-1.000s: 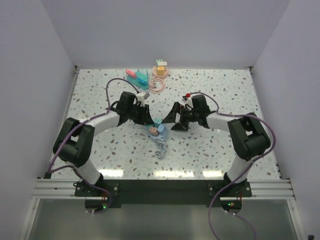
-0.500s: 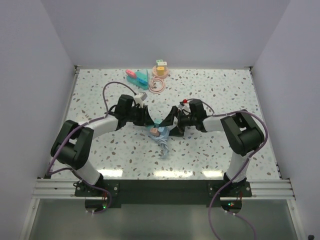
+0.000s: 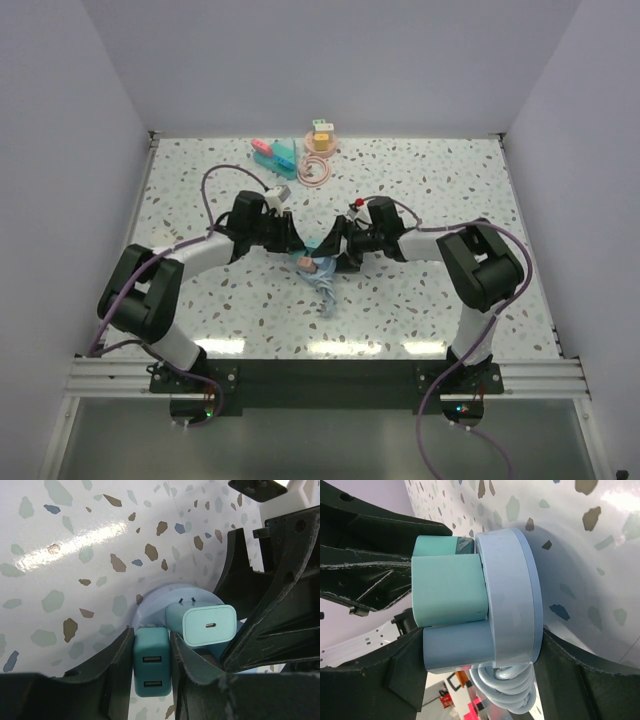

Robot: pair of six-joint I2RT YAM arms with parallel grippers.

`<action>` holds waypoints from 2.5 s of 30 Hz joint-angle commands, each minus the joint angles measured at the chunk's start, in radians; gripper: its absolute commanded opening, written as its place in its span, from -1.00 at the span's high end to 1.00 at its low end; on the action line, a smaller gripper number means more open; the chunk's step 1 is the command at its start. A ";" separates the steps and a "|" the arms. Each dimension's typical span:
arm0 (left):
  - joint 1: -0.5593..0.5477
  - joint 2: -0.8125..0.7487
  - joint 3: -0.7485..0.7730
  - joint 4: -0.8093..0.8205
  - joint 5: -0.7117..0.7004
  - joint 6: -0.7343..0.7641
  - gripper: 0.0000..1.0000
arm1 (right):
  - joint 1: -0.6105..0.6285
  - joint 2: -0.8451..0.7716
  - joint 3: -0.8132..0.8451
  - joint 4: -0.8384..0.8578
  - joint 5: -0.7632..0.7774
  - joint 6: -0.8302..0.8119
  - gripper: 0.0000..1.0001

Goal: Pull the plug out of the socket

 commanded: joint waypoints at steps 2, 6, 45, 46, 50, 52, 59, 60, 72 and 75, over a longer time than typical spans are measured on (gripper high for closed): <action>0.007 -0.117 0.059 0.078 0.075 -0.059 1.00 | 0.001 0.027 0.073 -0.236 0.145 -0.125 0.84; 0.007 -0.162 0.140 0.009 0.069 -0.010 1.00 | -0.008 0.073 0.119 -0.354 0.209 -0.194 0.98; -0.116 -0.139 -0.432 0.530 0.071 -0.411 0.53 | -0.280 0.268 0.497 -0.469 0.136 -0.182 1.00; -0.117 -0.142 -0.434 0.510 0.063 -0.413 0.28 | -0.281 0.265 0.497 -0.474 0.134 -0.191 1.00; -0.120 -0.191 -0.441 0.446 0.022 -0.402 -0.14 | -0.281 0.243 0.469 -0.503 0.122 -0.236 1.00; -0.123 -0.222 -0.440 0.405 0.016 -0.396 -0.33 | -0.280 0.231 0.454 -0.514 0.114 -0.254 1.00; -0.123 -0.344 -0.332 0.193 -0.116 -0.318 -1.00 | -0.252 0.089 0.316 -0.528 0.137 -0.297 1.00; -0.123 -0.349 -0.301 0.161 -0.131 -0.295 -1.00 | -0.246 0.073 0.299 -0.528 0.140 -0.302 1.00; -0.133 -0.119 0.078 -0.168 0.017 0.488 -1.00 | -0.189 0.108 0.357 -0.929 0.053 -0.579 1.00; -0.136 -0.114 0.076 -0.182 0.066 0.588 -1.00 | -0.189 0.121 0.363 -0.975 0.047 -0.605 1.00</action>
